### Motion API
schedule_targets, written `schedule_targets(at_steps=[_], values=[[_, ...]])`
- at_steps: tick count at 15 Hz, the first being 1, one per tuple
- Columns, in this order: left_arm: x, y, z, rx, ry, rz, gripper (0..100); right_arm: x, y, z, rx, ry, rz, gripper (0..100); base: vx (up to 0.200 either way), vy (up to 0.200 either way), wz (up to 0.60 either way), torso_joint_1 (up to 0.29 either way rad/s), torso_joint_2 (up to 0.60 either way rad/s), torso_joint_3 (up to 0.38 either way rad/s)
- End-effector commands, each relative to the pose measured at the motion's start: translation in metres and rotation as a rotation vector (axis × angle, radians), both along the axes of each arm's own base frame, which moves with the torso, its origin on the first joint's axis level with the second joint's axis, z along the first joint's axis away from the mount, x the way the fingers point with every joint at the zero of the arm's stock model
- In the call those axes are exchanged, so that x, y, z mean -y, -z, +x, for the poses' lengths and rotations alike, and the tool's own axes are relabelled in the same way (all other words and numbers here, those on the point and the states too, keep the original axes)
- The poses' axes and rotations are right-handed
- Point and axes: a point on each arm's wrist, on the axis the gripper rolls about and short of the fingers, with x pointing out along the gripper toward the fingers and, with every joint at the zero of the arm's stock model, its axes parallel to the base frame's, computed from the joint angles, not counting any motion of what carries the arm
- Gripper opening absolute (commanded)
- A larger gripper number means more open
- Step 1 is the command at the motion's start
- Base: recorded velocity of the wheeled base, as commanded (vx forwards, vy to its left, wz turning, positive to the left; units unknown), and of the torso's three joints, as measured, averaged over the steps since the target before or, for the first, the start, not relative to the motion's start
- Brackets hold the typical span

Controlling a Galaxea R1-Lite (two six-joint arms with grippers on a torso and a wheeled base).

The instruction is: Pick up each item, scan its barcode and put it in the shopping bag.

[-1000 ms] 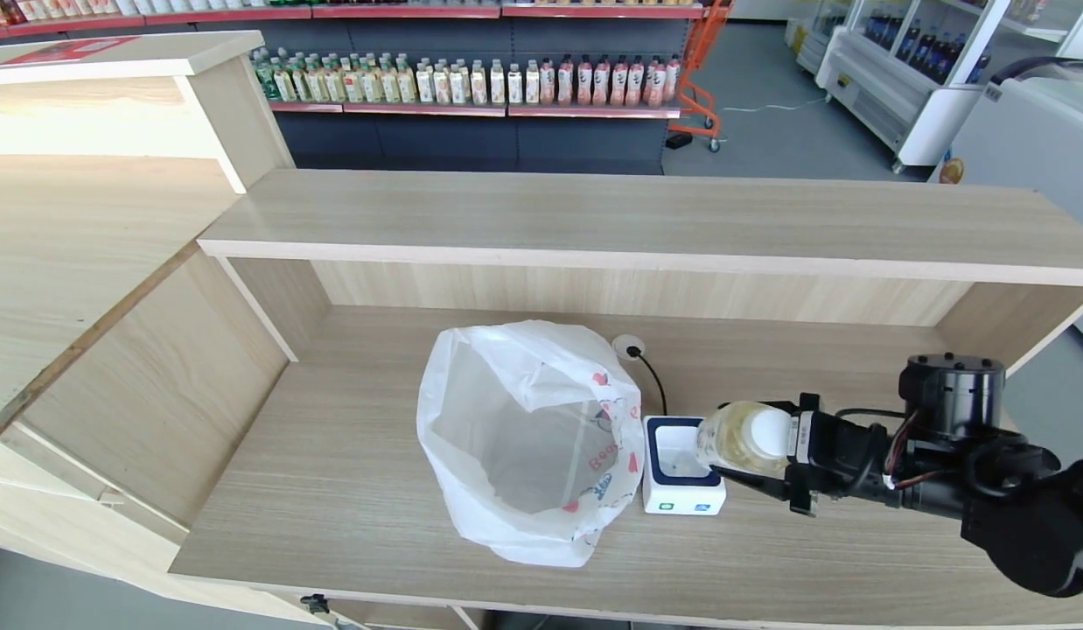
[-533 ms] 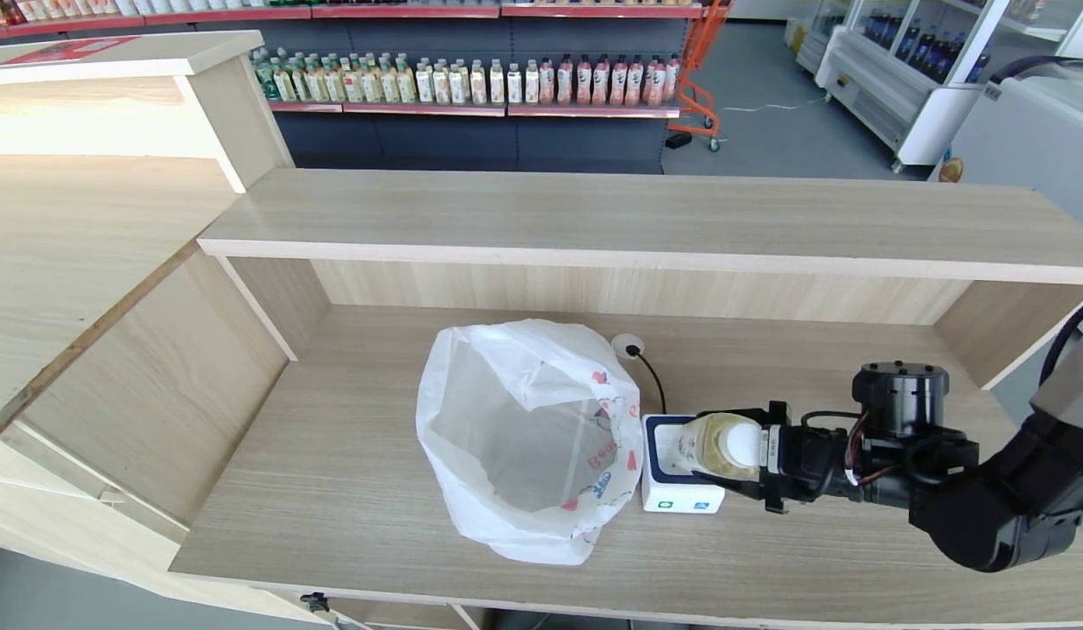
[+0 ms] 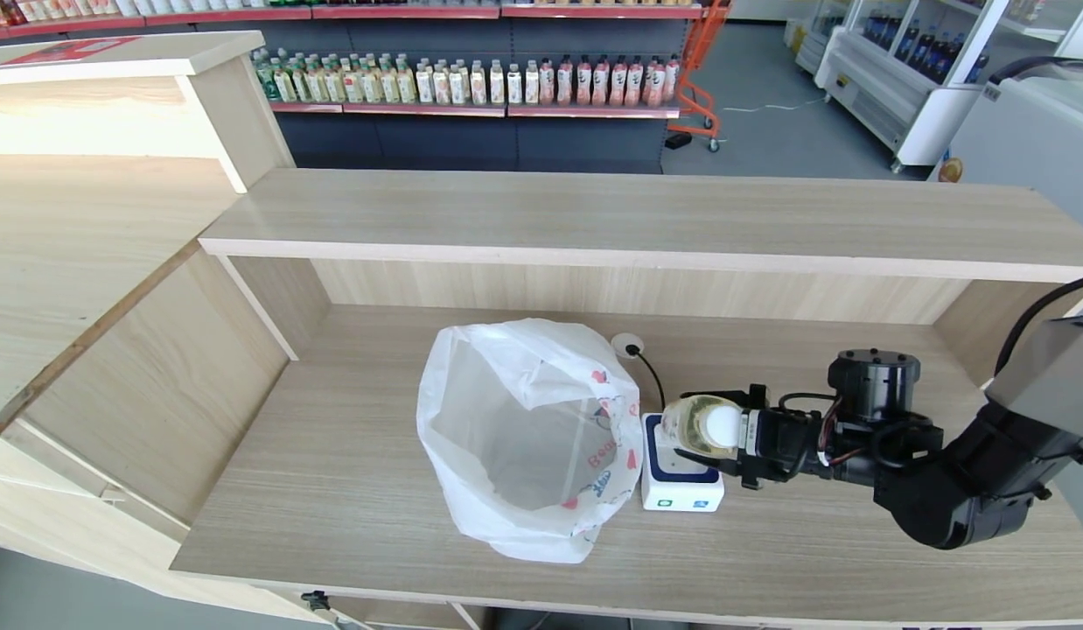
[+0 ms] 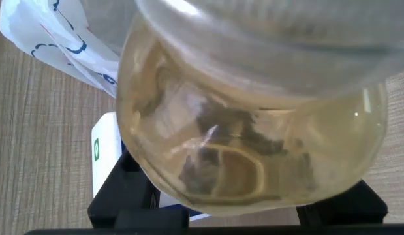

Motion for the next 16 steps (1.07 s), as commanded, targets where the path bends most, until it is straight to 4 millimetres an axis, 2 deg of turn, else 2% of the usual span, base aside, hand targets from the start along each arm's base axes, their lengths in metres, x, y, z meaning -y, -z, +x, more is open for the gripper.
schedule_targets(at_steps=[1,5,9,11,13,15,16], values=[[0.000,0.000,0.000,0.000,-0.001,0.000,100,-0.001,0.005,0.004,-0.009,0.002,-0.003,0,0.000,0.000,0.00,0.000,0.00,0.000],[0.000,0.000,0.000,0.000,-0.001,0.000,100,-0.001,0.009,0.006,-0.013,0.003,-0.005,0,0.000,0.000,0.00,0.000,0.00,0.000],[0.000,0.000,0.000,0.000,-0.001,0.000,100,-0.001,0.004,0.008,0.003,0.004,0.001,0,0.000,0.000,0.00,0.000,0.00,0.000],[0.000,0.000,0.000,0.000,-0.002,0.000,100,0.003,-0.013,0.002,0.006,0.020,0.035,0,0.000,0.000,0.00,0.000,0.00,0.000],[0.000,0.000,0.000,0.000,-0.001,0.000,100,0.016,-0.032,-0.010,-0.072,0.082,0.117,0,0.000,0.000,0.00,0.000,0.00,0.000],[0.000,0.000,0.000,0.000,-0.001,0.000,100,0.024,-0.076,-0.035,-0.208,0.141,0.312,0,0.000,0.000,0.00,0.000,0.00,0.000],[0.000,0.000,0.000,0.000,-0.001,0.000,100,0.025,-0.089,-0.044,-0.252,0.160,0.382,0,0.000,0.000,0.00,0.000,0.00,0.000]])
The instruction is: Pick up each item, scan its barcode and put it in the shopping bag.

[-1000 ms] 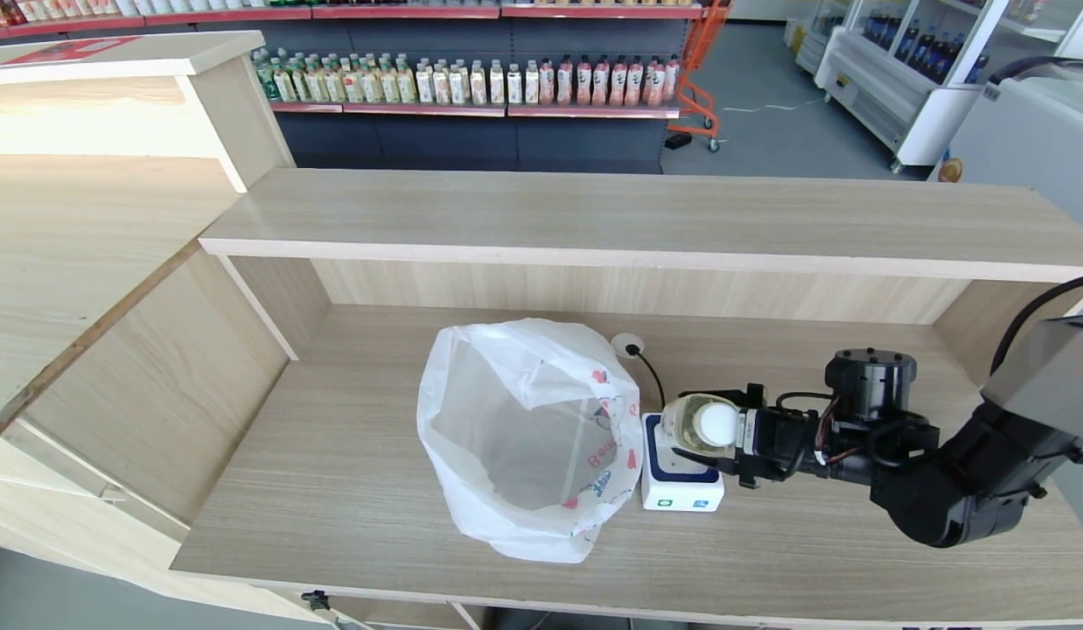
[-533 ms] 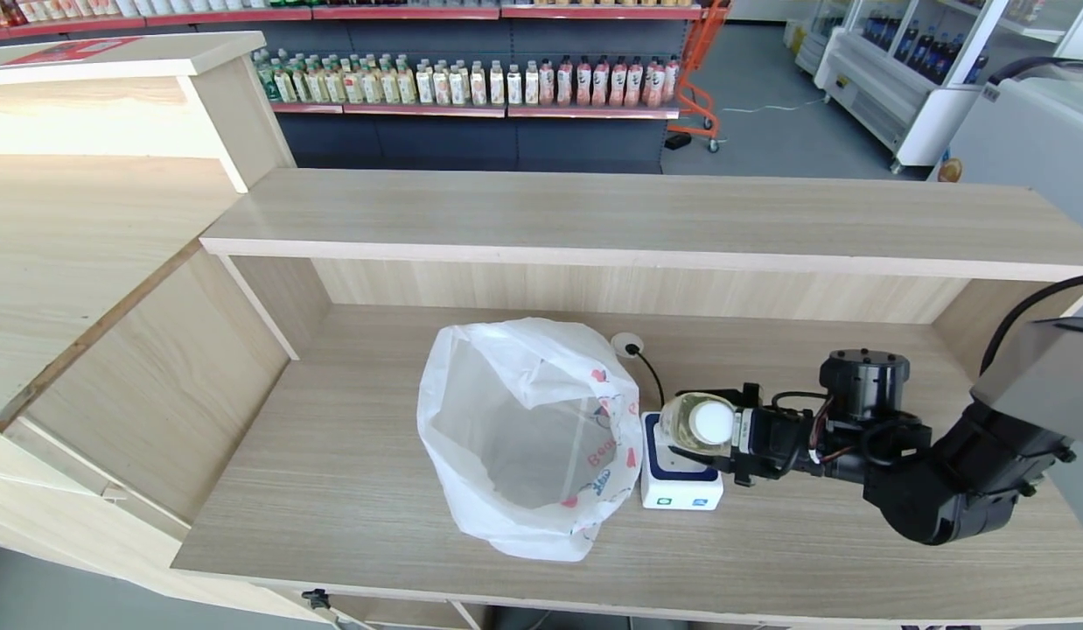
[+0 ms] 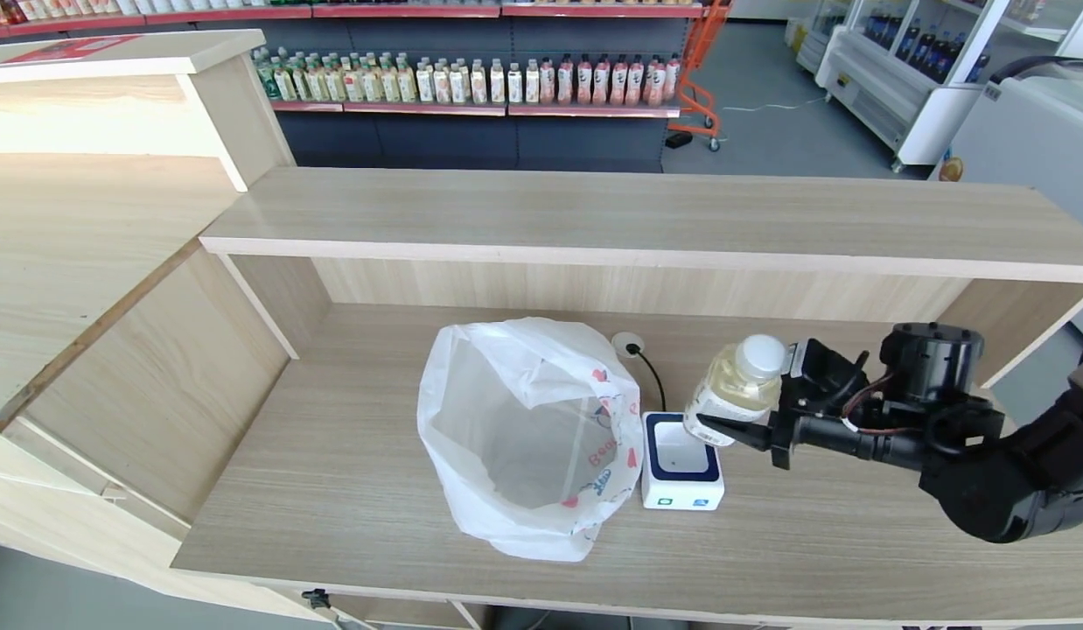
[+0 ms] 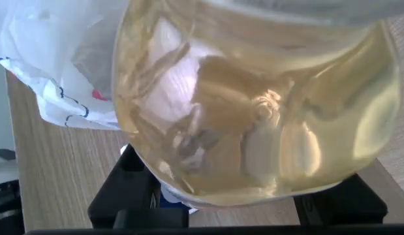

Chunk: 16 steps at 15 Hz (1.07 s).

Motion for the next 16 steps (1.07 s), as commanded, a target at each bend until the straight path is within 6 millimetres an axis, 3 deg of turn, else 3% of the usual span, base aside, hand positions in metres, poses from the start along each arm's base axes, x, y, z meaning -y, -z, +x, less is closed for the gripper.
schedule_targets(at_steps=[1,4,7,13,16], values=[[0.000,0.000,0.000,0.000,0.000,0.000,100,0.007,-0.051,-0.032,-0.009,0.065,0.147,0,0.000,0.000,0.00,0.000,0.00,0.000],[0.000,0.000,0.000,0.000,0.000,0.000,100,0.008,-0.049,-0.047,-0.229,0.210,0.326,0,0.000,0.000,0.00,0.000,0.00,0.000],[0.000,0.000,0.000,0.000,0.000,0.000,100,0.008,-0.048,-0.052,-0.332,0.310,0.453,0,0.000,0.000,0.00,0.000,0.00,0.000],[0.000,0.000,0.000,0.000,0.000,-0.002,100,0.007,-0.043,-0.068,-0.385,0.307,0.471,0,0.000,0.000,0.00,0.000,0.00,0.000],[0.000,0.000,0.000,0.000,0.000,0.000,100,0.003,-0.043,-0.069,-0.391,0.289,0.468,0,-0.200,0.000,0.00,0.006,0.01,-0.002]])
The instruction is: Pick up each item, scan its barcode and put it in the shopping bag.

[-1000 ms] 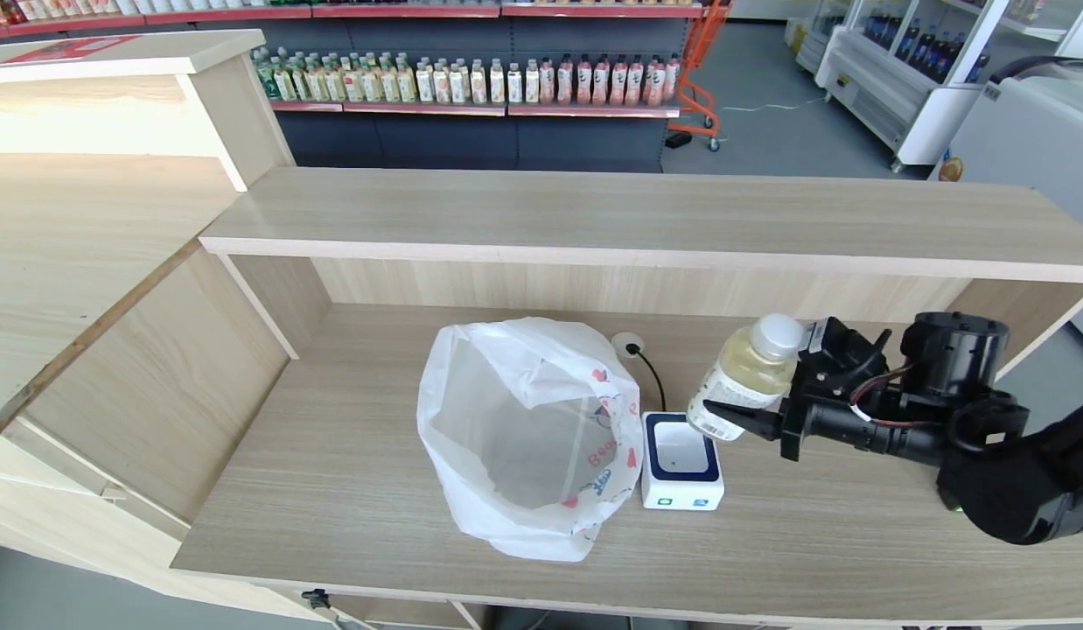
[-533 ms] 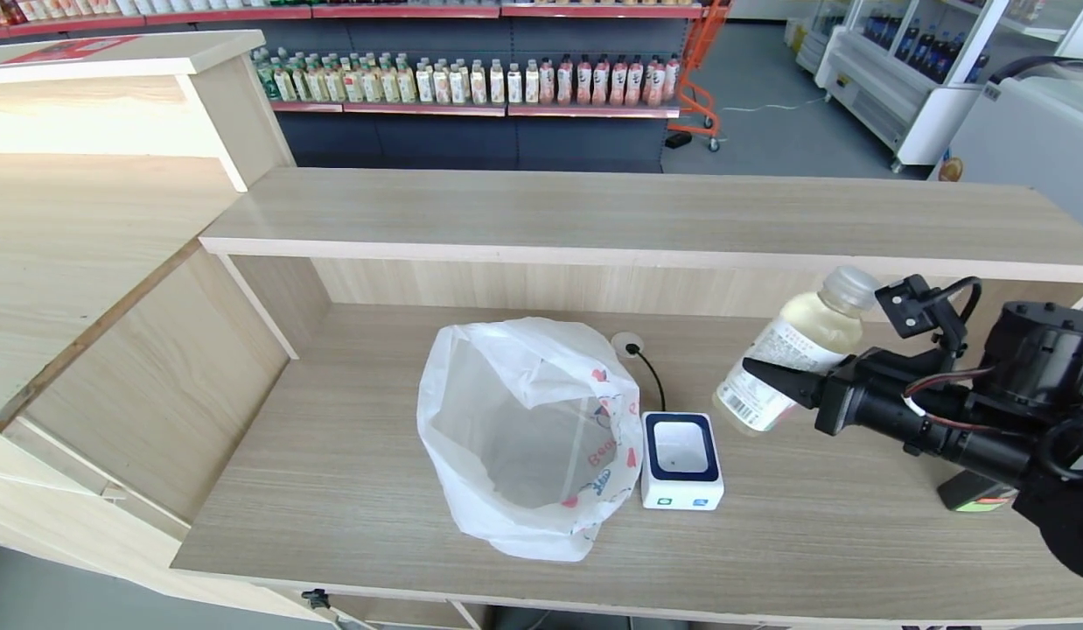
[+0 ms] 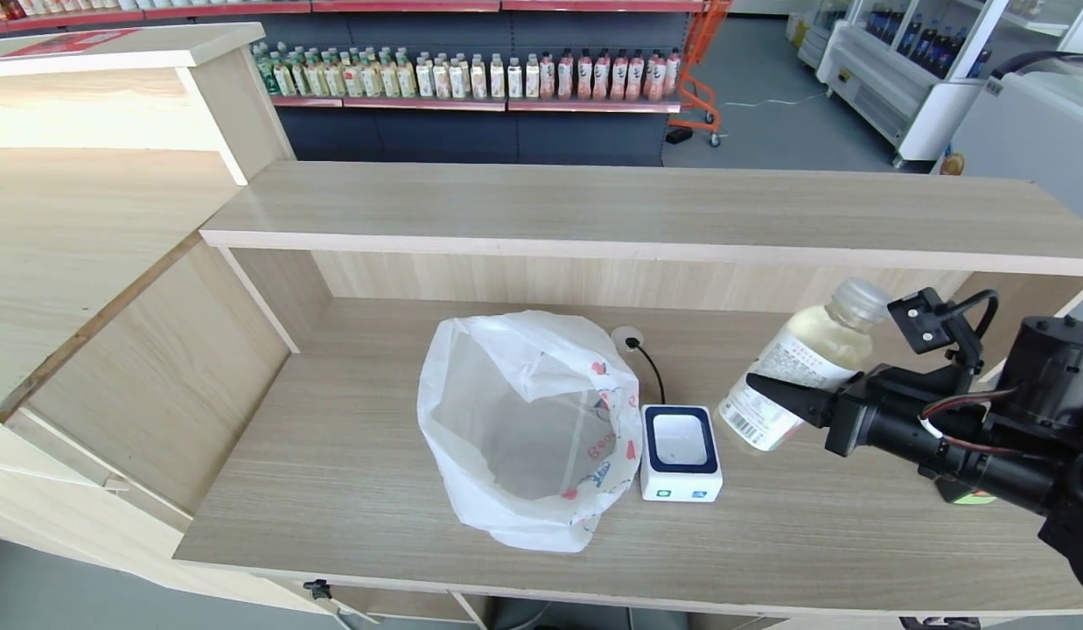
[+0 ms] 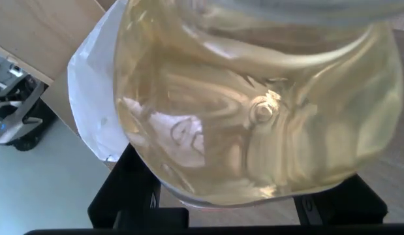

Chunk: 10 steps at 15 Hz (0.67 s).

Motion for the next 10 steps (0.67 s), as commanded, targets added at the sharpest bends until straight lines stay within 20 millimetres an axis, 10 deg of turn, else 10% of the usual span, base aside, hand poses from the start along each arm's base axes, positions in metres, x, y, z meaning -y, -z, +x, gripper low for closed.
schedule_targets(at_steps=[1,10], values=[[0.000,0.000,0.000,0.000,0.000,0.001,100,-0.003,-0.002,-0.001,0.008,-0.012,0.003,0,-0.200,0.000,0.00,0.012,0.00,-0.007],[0.000,0.000,0.000,0.000,0.000,-0.002,100,-0.019,0.003,0.005,-0.043,-0.063,0.036,0,0.000,0.133,0.00,0.007,0.00,0.001]])
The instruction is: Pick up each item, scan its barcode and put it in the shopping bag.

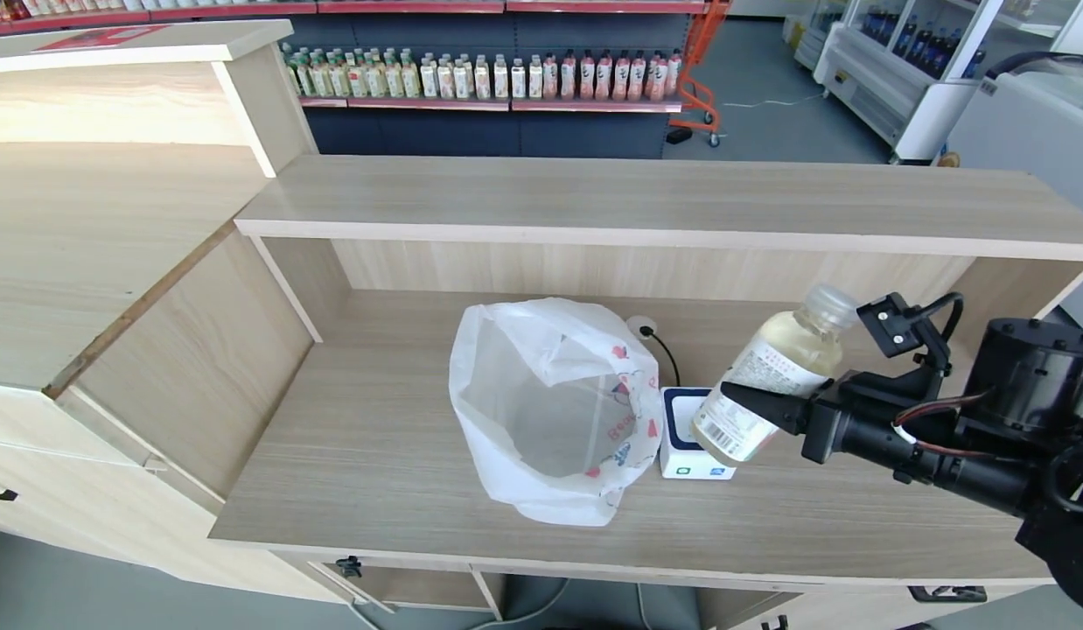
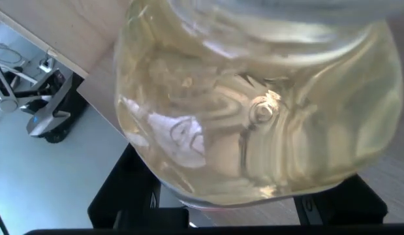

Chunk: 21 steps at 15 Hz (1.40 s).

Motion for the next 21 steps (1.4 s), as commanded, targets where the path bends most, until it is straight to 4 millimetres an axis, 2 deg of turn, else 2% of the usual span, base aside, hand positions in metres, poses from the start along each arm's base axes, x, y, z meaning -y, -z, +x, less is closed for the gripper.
schedule_targets(at_steps=[1,3,5,7,10,13,14,20,21], values=[[0.000,0.000,0.000,0.000,-0.001,0.000,100,-0.005,0.002,0.008,-0.008,-0.009,0.001,0,0.000,0.200,0.00,-0.002,0.00,0.002],[0.000,0.000,0.000,0.000,-0.001,0.000,100,-0.010,0.007,0.020,-0.016,-0.008,-0.002,0,0.000,0.100,0.00,-0.001,0.00,0.004],[0.000,0.000,0.000,0.000,-0.001,0.000,100,-0.015,0.023,0.041,-0.024,0.084,-0.050,0,0.000,0.000,0.00,0.000,0.00,0.000],[0.000,0.000,0.000,0.000,-0.001,0.000,100,-0.026,0.037,0.058,-0.014,0.091,-0.086,0,0.000,0.000,0.00,0.000,0.00,0.000],[0.000,0.000,0.000,0.000,-0.001,0.000,100,-0.049,0.059,0.067,-0.021,0.035,-0.113,0,0.000,0.000,0.00,0.000,0.00,0.000],[0.000,0.000,0.000,0.000,-0.001,0.000,100,-0.061,0.081,0.075,-0.018,-0.003,-0.182,0,0.000,0.000,0.00,0.000,0.00,0.000],[0.000,0.000,0.000,0.000,-0.001,0.000,100,-0.064,0.093,0.083,-0.011,-0.007,-0.204,0,0.000,0.000,0.00,0.000,0.00,0.000],[0.000,0.000,0.000,0.000,-0.001,0.000,100,-0.088,0.121,0.116,0.096,0.008,-0.313,0,0.000,0.000,0.00,0.000,0.00,0.000],[0.000,0.000,0.000,0.000,-0.001,0.000,100,-0.089,0.121,0.118,0.114,0.005,-0.323,100,0.000,0.000,0.00,0.000,0.00,0.000]])
